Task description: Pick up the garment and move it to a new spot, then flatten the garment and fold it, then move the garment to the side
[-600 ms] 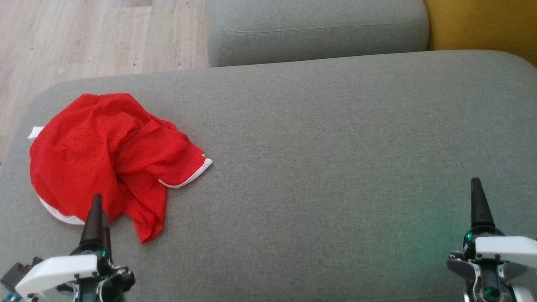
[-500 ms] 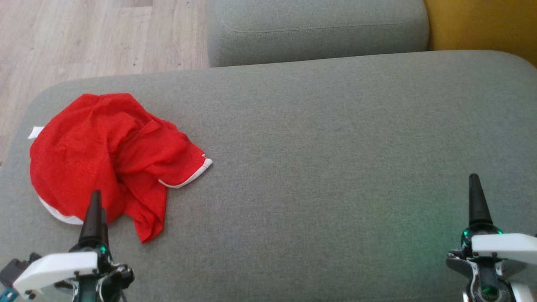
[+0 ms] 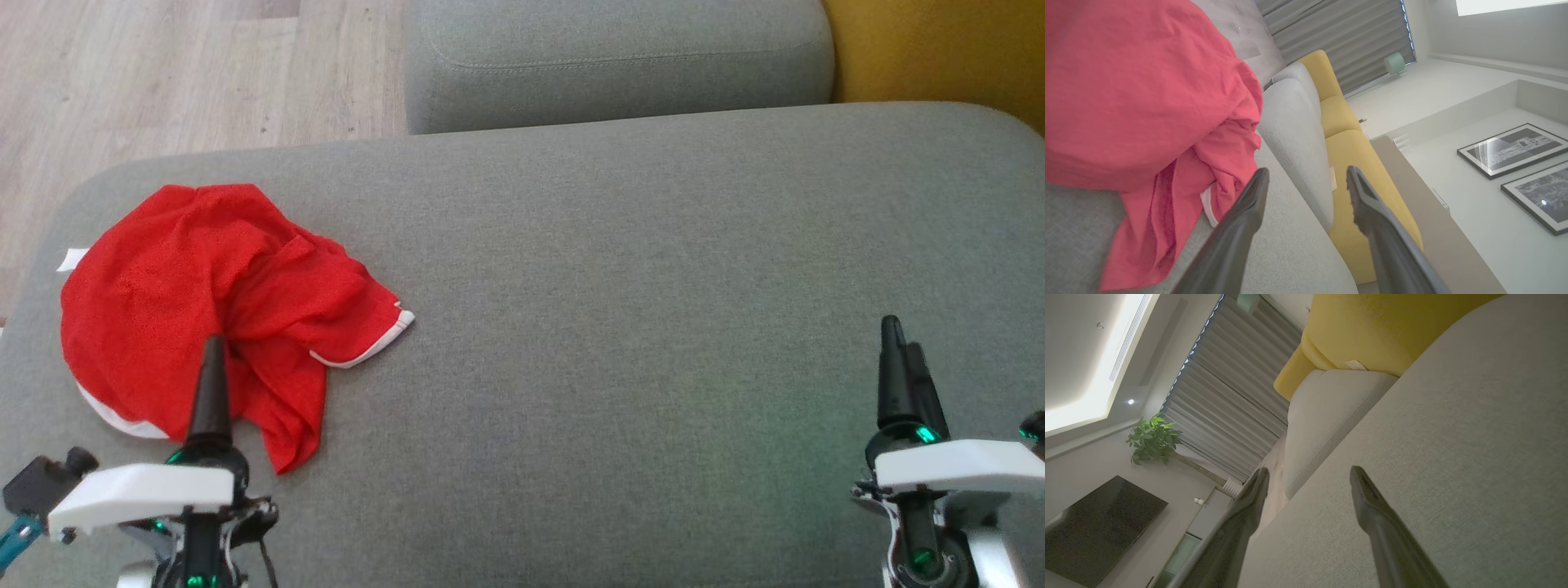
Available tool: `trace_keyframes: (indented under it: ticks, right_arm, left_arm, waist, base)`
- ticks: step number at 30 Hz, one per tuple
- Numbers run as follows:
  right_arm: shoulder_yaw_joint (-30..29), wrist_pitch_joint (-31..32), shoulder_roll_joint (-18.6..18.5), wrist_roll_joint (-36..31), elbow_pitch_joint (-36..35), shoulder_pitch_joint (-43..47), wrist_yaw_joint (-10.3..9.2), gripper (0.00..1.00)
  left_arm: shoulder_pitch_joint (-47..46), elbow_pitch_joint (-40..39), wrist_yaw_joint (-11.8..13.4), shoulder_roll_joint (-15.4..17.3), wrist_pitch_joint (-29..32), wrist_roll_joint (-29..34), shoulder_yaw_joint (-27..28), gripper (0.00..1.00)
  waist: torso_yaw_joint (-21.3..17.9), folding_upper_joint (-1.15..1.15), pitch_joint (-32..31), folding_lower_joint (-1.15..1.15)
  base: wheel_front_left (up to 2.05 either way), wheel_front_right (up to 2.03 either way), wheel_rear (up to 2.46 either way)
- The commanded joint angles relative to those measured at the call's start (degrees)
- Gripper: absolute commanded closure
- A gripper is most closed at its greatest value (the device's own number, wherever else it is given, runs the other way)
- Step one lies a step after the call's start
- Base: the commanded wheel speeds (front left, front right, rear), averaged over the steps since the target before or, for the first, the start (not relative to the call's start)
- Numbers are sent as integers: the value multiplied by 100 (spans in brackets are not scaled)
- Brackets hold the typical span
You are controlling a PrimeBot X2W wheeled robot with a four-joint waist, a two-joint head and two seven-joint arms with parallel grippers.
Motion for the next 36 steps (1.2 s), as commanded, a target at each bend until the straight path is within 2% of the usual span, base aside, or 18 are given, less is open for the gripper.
trace_keyframes:
  ticks: [1,16,24,36]
  right_arm:
    - [95,-95,-31,-216,-275,-235,-2,0]
    - [288,-349,-37,-1564,-368,-217,-2,0]
    - [378,-484,-40,-2230,-434,-202,-3,0]
    - [562,-686,-45,-3237,-515,-164,-3,0]
  left_arm:
    - [-212,-289,18,71,-50,198,27,0]
    - [-153,-525,133,81,-301,2048,-571,0]
    - [-154,-582,276,106,-435,2922,-859,0]
    - [-160,-575,741,328,-636,3959,-1359,0]
  waist:
    - [2,0,-5,0]
    - [26,0,-32,0]
    - [27,0,-42,0]
    - [12,0,-70,0]
  base:
    - [0,0,0]
    - [0,0,0]
    - [0,0,0]
    - [0,0,0]
